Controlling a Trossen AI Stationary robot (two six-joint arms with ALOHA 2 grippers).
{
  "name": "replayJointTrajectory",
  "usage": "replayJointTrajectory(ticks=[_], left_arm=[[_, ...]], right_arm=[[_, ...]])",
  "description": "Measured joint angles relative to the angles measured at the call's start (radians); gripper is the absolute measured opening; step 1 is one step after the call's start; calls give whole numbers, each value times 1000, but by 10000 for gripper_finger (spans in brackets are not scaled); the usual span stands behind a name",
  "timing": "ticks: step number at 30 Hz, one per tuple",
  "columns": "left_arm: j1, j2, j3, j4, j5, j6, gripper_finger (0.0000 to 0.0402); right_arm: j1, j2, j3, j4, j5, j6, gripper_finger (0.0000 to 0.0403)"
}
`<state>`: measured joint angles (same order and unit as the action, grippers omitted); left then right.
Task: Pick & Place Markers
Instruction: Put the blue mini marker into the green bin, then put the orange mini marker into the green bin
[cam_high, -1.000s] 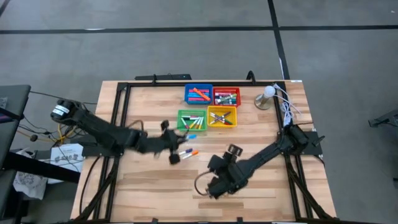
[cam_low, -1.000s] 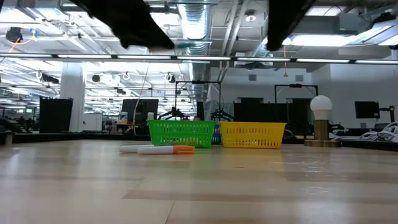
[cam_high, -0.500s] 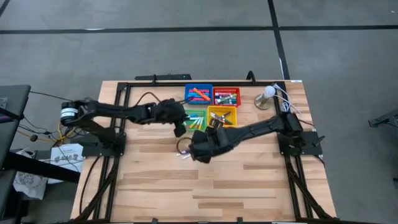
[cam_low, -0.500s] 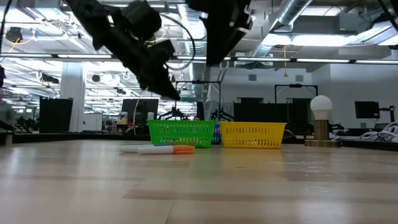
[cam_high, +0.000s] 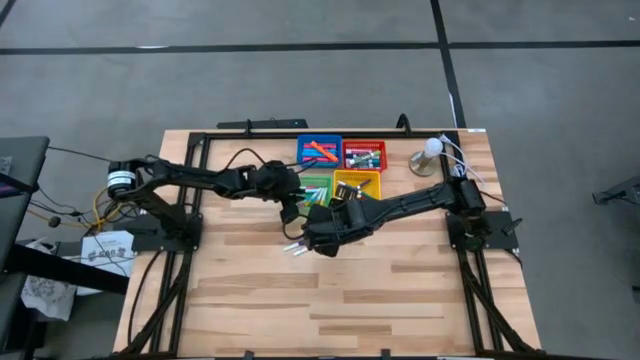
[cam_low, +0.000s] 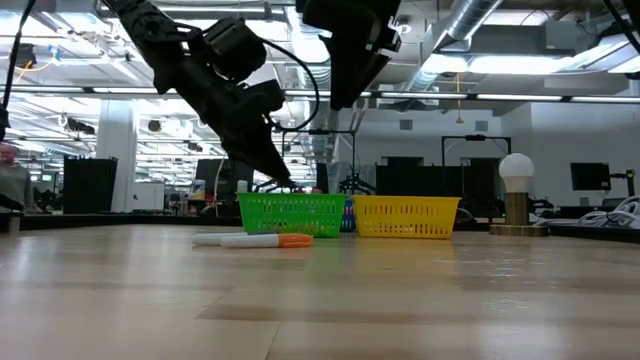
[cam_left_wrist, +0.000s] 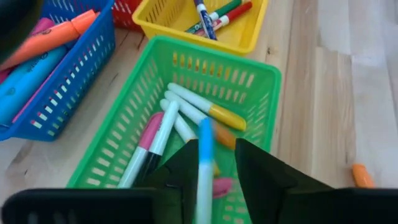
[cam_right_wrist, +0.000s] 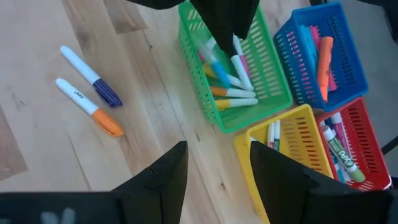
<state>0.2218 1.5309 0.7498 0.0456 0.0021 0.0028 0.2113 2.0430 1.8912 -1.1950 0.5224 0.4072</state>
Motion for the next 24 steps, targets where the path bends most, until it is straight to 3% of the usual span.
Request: replayJointTrajectory(ticks=[7, 13, 19, 21, 24], left_arm=[[-8, -48, 0, -27, -3, -77, 149], [-49, -184, 0, -146, -9, -238, 156], [-188, -347, 1, -205, -63, -398, 138], [-241, -387, 1, -206, -95, -423, 131], [-318, -434, 1, -214, -142, -431, 123]], right_arm=[[-11, 0, 0, 7, -70, -18, 163], [-13, 1, -30, 124, -270, -154, 163], [-23, 2, -118, 316, -640, -358, 163], [-23, 2, -138, 369, -698, -378, 163], [-16, 2, -149, 395, -704, -381, 163]])
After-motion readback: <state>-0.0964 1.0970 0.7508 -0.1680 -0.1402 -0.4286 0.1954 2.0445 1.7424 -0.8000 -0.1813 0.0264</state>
